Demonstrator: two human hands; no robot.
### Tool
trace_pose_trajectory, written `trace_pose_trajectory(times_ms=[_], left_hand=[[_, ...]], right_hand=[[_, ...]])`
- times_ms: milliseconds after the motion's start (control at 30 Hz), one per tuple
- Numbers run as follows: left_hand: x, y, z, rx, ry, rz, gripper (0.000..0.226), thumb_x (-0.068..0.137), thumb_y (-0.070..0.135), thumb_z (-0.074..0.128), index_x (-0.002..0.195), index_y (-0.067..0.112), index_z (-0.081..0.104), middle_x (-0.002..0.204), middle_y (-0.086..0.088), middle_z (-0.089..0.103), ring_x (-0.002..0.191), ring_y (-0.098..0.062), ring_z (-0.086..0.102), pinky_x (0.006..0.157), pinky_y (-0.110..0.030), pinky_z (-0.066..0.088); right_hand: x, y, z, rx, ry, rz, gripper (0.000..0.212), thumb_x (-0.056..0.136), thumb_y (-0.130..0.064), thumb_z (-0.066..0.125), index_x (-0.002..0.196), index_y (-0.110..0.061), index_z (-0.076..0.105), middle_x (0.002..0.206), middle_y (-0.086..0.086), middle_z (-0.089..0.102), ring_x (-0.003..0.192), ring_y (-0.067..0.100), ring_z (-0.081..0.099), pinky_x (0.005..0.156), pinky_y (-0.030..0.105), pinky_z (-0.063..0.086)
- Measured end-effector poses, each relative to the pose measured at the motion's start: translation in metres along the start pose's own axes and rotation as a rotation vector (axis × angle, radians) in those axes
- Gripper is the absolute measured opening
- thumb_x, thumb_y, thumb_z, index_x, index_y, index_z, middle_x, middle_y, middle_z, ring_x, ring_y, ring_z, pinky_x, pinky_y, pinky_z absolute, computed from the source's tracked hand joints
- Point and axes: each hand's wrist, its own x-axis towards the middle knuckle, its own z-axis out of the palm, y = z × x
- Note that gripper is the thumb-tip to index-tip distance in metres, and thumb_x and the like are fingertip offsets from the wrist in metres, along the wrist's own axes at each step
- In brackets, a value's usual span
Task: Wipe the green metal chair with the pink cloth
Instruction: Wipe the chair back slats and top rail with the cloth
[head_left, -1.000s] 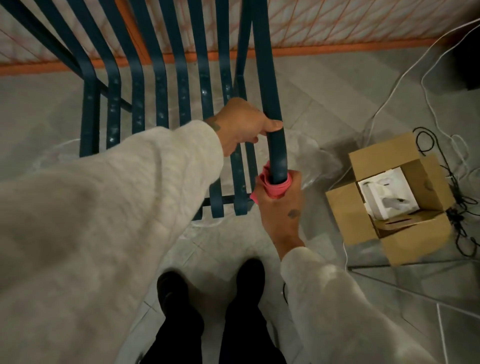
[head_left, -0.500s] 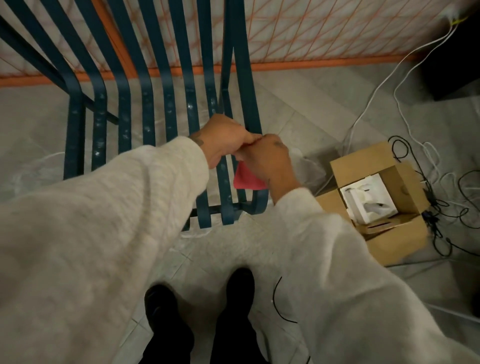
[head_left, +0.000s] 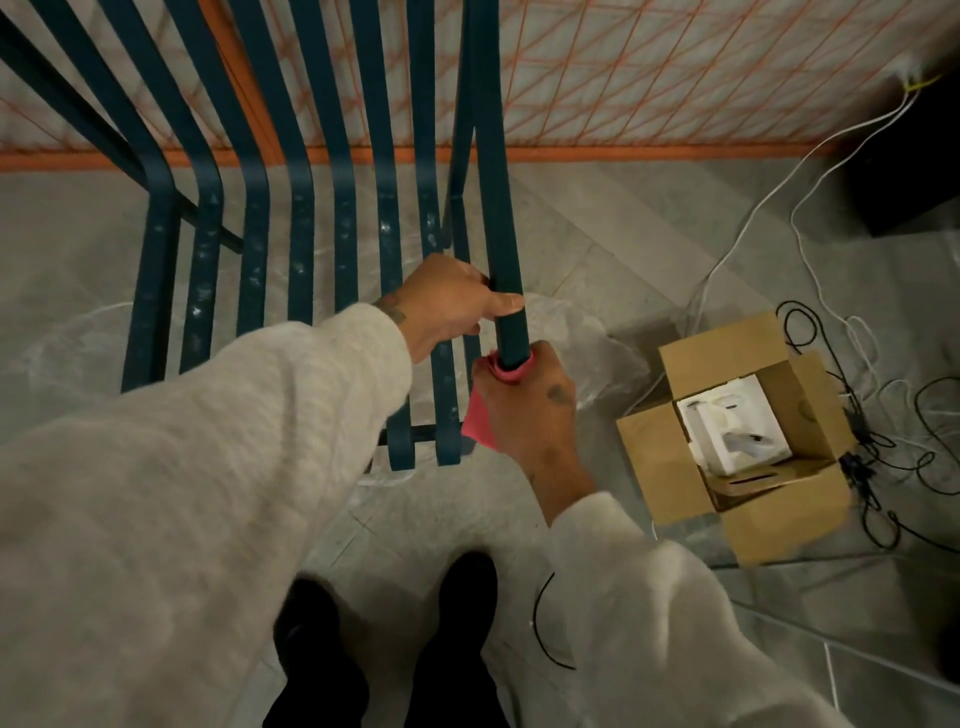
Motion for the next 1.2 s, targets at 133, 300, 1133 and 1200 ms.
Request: trace_pose_trajectory(times_ms=[133, 300, 1133, 1200], left_hand=[[0.004, -0.001, 0.000, 0.036, 0.014, -0.020, 0.045, 0.085, 0.033, 0.072, 0.123, 0.010, 0.062, 0.117, 0.001, 0.064, 0.083, -0.005, 0.054, 0.050, -0.013, 0.031], [0.006, 0.001, 0.000, 0.082, 0.047, -0.024, 0.047, 0.083, 0.035, 0.072, 0.121, 0.008, 0.063, 0.118, -0.002, 0.064, 0.097, -0.010, 0.052, 0.070, -0.021, 0.040], [-0.033, -0.097, 0.049, -0.054, -0.036, 0.102, 0.020, 0.088, 0.008, 0.061, 0.103, 0.014, 0.073, 0.100, -0.002, 0.073, 0.095, -0.015, 0.070, 0.092, -0.034, 0.055], [-0.037, -0.098, 0.052, -0.013, -0.042, 0.122, 0.022, 0.088, 0.007, 0.062, 0.105, 0.016, 0.072, 0.095, 0.003, 0.074, 0.089, -0.009, 0.070, 0.085, -0.027, 0.056]], right_hand=[[0.042, -0.033, -0.002, -0.273, -0.152, 0.084, 0.057, 0.082, -0.061, 0.061, 0.117, -0.016, 0.056, 0.102, 0.002, 0.060, 0.095, 0.026, 0.059, 0.077, 0.035, 0.044], [0.051, -0.047, -0.004, -0.276, -0.151, 0.091, 0.055, 0.085, -0.055, 0.061, 0.120, -0.013, 0.054, 0.106, 0.001, 0.059, 0.094, 0.023, 0.056, 0.073, 0.030, 0.040], [-0.067, 0.076, 0.007, 1.184, 0.079, 0.597, 0.031, 0.083, -0.024, 0.065, 0.104, -0.001, 0.062, 0.098, 0.029, 0.066, 0.093, 0.039, 0.069, 0.085, 0.040, 0.057], [-0.070, 0.063, 0.020, 1.195, 0.083, 0.649, 0.033, 0.091, -0.033, 0.058, 0.110, -0.006, 0.065, 0.109, 0.024, 0.068, 0.106, 0.035, 0.066, 0.094, 0.041, 0.050]])
